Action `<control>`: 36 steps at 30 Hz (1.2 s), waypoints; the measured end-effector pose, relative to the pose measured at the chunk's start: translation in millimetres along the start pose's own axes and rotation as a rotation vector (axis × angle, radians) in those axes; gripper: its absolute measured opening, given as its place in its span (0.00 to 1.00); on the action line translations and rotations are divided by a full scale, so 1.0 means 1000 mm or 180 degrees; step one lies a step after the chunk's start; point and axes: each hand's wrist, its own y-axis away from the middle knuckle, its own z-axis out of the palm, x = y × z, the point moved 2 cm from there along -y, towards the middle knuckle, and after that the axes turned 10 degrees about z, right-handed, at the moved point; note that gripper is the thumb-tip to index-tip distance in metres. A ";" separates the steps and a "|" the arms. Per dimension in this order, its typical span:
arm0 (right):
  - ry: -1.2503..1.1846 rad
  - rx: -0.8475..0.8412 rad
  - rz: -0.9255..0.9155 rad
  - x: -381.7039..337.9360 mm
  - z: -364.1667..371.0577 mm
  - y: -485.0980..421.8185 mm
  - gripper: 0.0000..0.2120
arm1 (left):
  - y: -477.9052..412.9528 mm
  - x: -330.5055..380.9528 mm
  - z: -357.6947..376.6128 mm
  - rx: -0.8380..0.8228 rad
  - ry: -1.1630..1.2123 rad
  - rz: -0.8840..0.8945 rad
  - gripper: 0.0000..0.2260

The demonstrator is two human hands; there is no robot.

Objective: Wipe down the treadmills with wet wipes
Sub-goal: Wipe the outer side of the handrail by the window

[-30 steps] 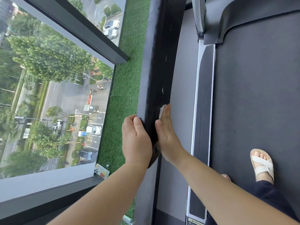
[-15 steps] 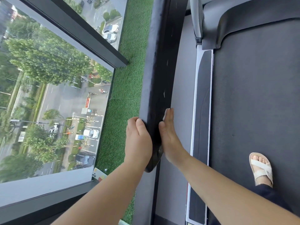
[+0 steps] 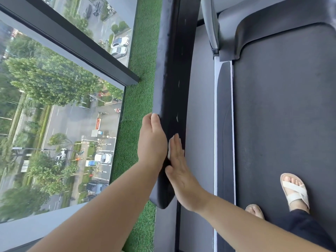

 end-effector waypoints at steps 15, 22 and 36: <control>-0.0767 0.0079 0.0822 -0.005 -0.017 -0.033 0.24 | -0.001 -0.005 0.003 0.0083 -0.0062 0.0007 0.18; -0.0325 0.0037 0.0414 0.004 -0.021 -0.031 0.27 | -0.002 -0.007 0.003 0.0106 -0.0052 0.0049 0.17; -0.1078 0.0181 0.1016 -0.017 -0.029 -0.048 0.32 | -0.002 -0.005 0.003 0.0117 -0.0122 0.0060 0.18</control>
